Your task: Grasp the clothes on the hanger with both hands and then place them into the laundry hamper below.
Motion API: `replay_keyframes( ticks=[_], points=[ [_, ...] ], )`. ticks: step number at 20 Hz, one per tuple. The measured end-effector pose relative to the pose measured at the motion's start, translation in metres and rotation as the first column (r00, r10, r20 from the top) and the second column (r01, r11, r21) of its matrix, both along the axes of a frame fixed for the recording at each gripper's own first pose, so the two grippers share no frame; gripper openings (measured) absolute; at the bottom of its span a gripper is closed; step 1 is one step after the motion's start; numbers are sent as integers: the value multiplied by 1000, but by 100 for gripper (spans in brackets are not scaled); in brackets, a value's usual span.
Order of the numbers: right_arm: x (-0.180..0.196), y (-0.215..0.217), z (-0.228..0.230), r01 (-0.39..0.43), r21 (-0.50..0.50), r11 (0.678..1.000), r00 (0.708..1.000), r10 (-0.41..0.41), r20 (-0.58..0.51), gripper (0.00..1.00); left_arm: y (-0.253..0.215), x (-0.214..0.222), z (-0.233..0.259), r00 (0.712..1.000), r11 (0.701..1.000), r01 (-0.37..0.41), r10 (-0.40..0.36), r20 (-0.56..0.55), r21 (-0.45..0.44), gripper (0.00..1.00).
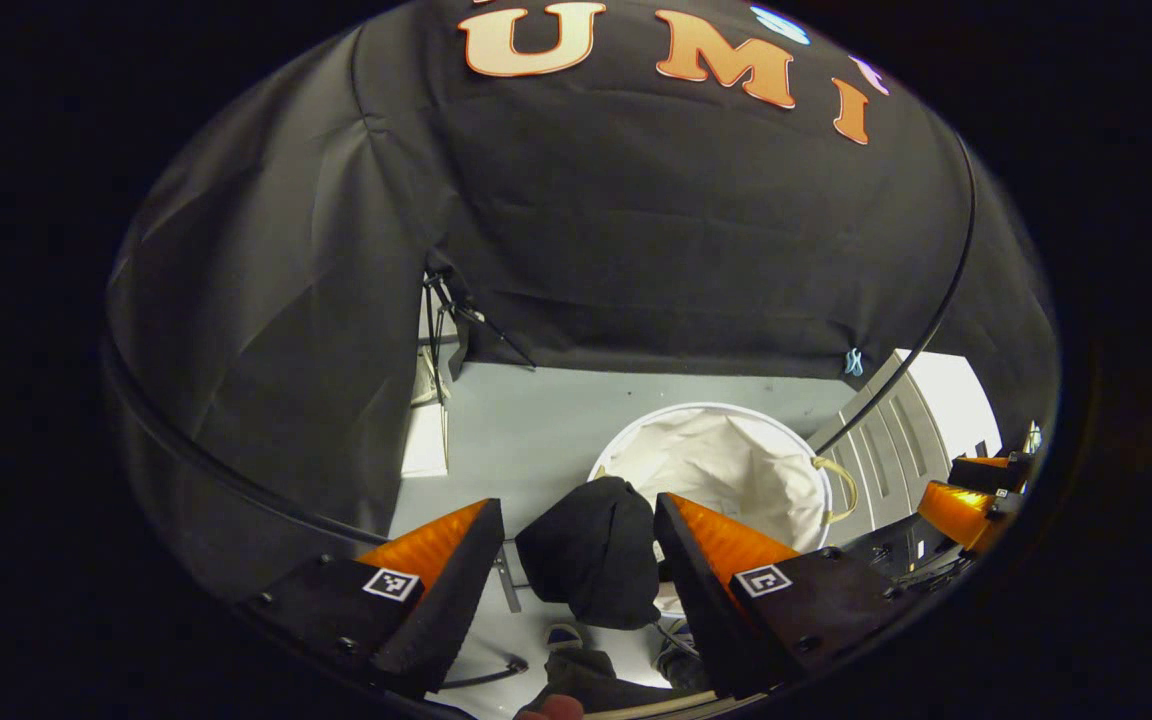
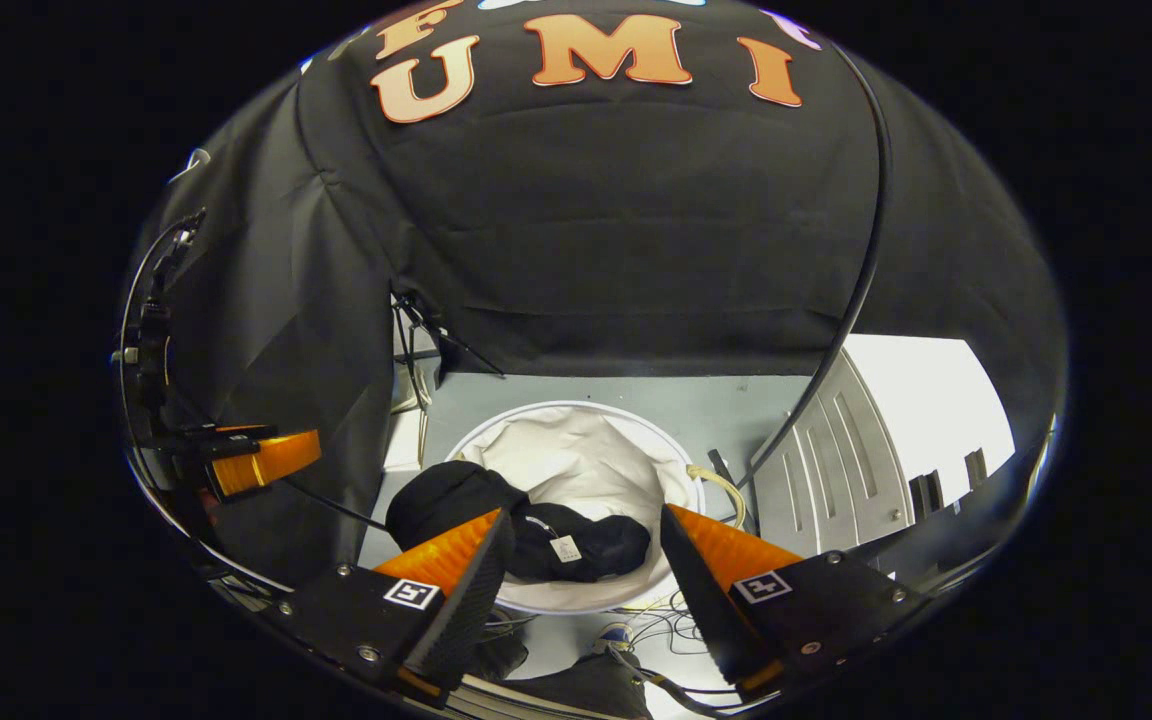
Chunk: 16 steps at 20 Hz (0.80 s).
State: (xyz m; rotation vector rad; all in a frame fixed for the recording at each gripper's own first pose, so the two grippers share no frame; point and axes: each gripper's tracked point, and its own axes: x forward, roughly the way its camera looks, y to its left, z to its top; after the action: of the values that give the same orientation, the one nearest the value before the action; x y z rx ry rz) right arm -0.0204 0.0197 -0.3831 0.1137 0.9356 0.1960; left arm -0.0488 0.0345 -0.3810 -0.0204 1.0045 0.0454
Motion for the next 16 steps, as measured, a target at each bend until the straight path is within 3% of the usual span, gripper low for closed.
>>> replay_keyframes(
  ticks=[4,8,16],
  points=[
    [10,-10,22,18,0,1000,999,-18,45,91,2,20,36,996,1000,-2,1,92,9,99],
    [31,-24,60,33,-31,999,990,-28,138,91,2,46,86,973,1000,-1,-4,231,23,99],
    [63,-31,158,60,-26,998,938,-47,343,91,0,73,175,913,1000,-13,9,407,9,98]
  ],
)
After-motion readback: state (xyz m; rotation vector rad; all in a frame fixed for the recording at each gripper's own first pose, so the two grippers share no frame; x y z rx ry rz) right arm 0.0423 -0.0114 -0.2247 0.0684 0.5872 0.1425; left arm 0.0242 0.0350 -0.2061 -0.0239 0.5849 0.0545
